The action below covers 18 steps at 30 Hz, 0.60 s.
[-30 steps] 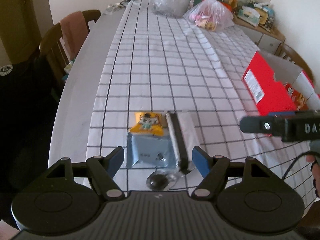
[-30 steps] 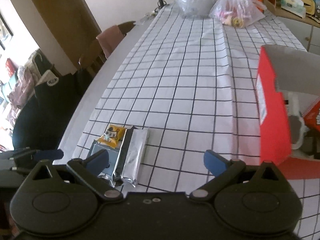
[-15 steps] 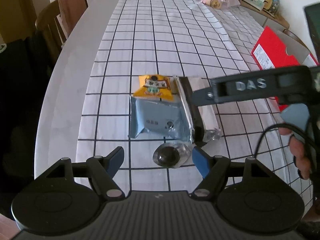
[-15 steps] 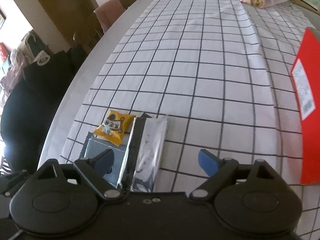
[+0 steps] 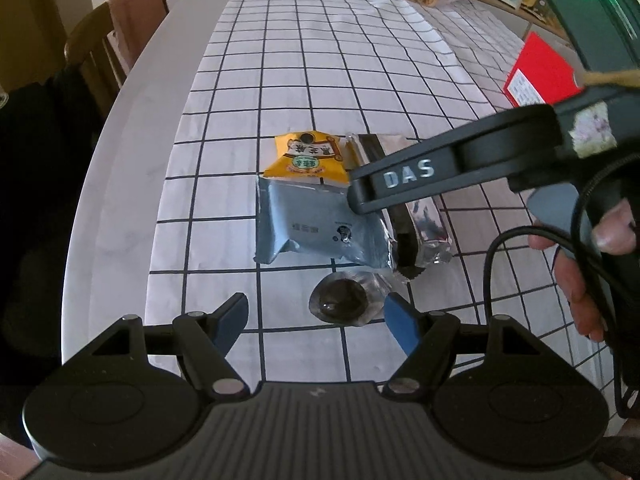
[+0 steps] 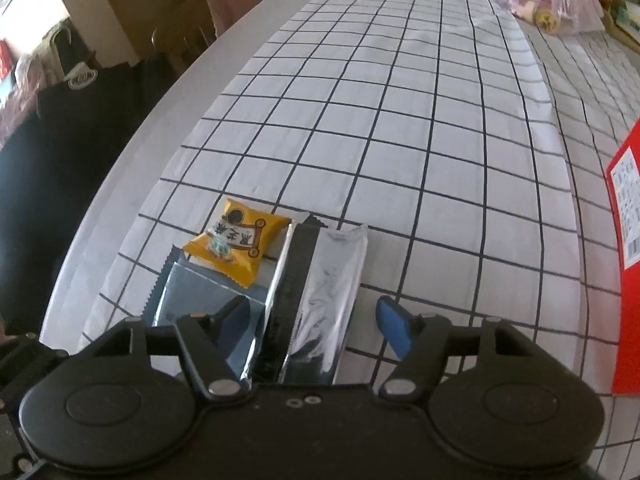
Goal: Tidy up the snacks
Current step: 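Grasp the round dark chocolate with the left tool while the right tool grasps the silver foil bar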
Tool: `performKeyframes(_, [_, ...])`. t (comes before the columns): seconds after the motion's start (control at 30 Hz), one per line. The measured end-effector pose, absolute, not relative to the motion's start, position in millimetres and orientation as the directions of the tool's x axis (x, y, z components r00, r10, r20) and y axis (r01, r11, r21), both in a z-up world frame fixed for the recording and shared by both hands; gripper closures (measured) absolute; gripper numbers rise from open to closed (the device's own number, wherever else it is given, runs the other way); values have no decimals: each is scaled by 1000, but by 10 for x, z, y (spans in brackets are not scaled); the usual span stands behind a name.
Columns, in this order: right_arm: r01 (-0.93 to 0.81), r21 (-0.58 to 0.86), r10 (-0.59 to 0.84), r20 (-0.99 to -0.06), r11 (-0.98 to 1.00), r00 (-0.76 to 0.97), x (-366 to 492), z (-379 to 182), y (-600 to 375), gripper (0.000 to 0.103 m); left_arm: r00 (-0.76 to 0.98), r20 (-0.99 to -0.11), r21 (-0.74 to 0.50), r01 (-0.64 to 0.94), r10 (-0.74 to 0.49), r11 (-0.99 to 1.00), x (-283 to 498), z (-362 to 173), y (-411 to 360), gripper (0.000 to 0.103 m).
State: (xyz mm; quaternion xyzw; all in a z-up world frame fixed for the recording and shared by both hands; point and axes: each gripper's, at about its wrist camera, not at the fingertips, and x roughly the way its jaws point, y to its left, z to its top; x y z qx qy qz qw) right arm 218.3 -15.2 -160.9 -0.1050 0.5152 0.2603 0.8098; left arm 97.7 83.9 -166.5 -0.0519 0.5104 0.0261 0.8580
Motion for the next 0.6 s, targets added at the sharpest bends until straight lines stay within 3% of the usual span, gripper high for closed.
performKeyframes(0.27, [-538,82,312,-883,839,351,2171,-1599,-190,60,482,-876,-31,-62,3,998,1048,-1746,758,29])
performKeyframes(0.43, [-528,104,327,-878,843,349,2174,-1588,-273,61,491,-871,-56,-73,-13,996,1076,-1737,793,30])
performKeyframes(0.6, [-517,119,336,-875,848,349,2162,-1583,-324,61,493,-870,-81,-88,-27,993,1060,-1712,817,50])
